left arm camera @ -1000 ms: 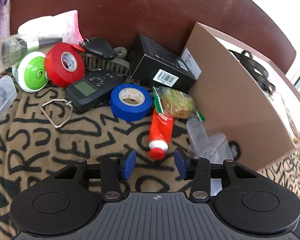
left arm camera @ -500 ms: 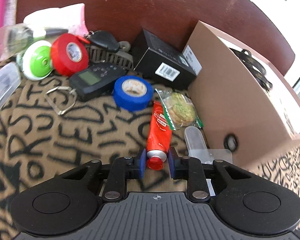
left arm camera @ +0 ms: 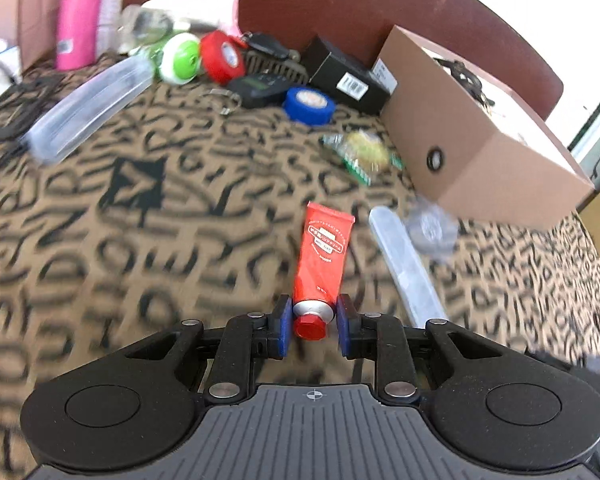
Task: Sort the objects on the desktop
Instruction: 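Lift both held tubes and carry them over the brown box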
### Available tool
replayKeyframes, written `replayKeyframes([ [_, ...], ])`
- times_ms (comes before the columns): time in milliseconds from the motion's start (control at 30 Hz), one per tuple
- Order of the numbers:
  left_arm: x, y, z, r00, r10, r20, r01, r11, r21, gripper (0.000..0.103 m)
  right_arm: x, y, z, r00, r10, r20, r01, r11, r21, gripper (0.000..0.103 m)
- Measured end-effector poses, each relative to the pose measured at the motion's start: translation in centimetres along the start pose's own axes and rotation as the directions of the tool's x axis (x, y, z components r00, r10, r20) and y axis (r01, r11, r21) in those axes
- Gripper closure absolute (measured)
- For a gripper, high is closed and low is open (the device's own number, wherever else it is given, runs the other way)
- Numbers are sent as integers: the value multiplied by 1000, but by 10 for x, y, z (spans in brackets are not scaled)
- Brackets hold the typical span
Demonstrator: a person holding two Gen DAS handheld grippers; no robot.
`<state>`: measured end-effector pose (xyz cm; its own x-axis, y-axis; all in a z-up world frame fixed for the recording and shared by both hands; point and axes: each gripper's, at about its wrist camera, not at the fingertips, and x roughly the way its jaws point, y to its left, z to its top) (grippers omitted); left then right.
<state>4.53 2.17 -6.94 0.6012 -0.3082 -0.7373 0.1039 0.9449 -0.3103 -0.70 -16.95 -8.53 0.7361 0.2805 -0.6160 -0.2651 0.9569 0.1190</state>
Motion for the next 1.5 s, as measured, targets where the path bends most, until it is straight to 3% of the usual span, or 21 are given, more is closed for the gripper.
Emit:
replayKeyframes([
  [233,-38,4,-38,1000,-4,-15,4,1000,1,81,-38,14,-28,999,32,-31,-33,999,-26,72],
  [267,-41,3,-41,1000,-4,-17,4,1000,8,79,-43,15,-32,999,35,-34,-36,999,-25,72],
  [300,-42,2,-44,1000,-4,-19,4,1000,15,63,-47,16,-35,999,36,-35,-37,999,-24,72],
  [433,-38,-1,-40,1000,17,-15,-17,999,37,57,-47,18,-34,999,35,-34,-36,999,-19,64],
  [533,-32,-2,-32,999,41,-2,-41,999,35,47,-39,18,-29,1000,16,-23,-17,1000,-13,61],
  [733,-19,-13,-24,998,61,-3,-61,994,90,38,-26,21,-23,1000,12,-22,-13,999,-37,58],
  [833,-16,-19,-25,998,56,-7,-55,990,131,43,-23,21,-22,1000,11,-21,-12,999,-46,58],
  [867,-16,-21,-25,999,47,-10,-45,988,144,57,-23,21,-22,1000,10,-21,-11,999,-48,58],
  [900,-15,-22,-25,999,46,-16,-43,987,155,63,-22,21,-22,1000,10,-20,-11,999,-49,57],
  [1167,-10,-29,-25,999,50,-21,-45,978,205,59,-20,24,-21,1000,4,-22,-6,997,-70,57],
  [1267,-10,-34,-25,999,38,-34,-28,970,243,69,-19,25,-19,1000,5,-22,-6,997,-76,63],
  [1300,-10,-35,-25,999,41,-32,-32,969,244,68,-19,25,-19,1000,6,-22,-8,997,-79,67],
  [1333,-9,-35,-26,999,41,-31,-32,968,248,60,-19,25,-19,1000,8,-22,-10,997,-82,67],
  [1433,-6,-39,-28,999,41,-26,-32,961,274,59,-18,25,-19,1000,11,-22,-12,997,-82,68],
  [1467,-5,-41,-28,999,43,-25,-33,956,292,82,-17,24,-19,1000,14,-21,-16,996,-85,68],
  [1500,-4,-41,-27,999,37,-31,-26,953,300,93,-17,24,-19,1000,17,-20,-19,996,-83,69],
])
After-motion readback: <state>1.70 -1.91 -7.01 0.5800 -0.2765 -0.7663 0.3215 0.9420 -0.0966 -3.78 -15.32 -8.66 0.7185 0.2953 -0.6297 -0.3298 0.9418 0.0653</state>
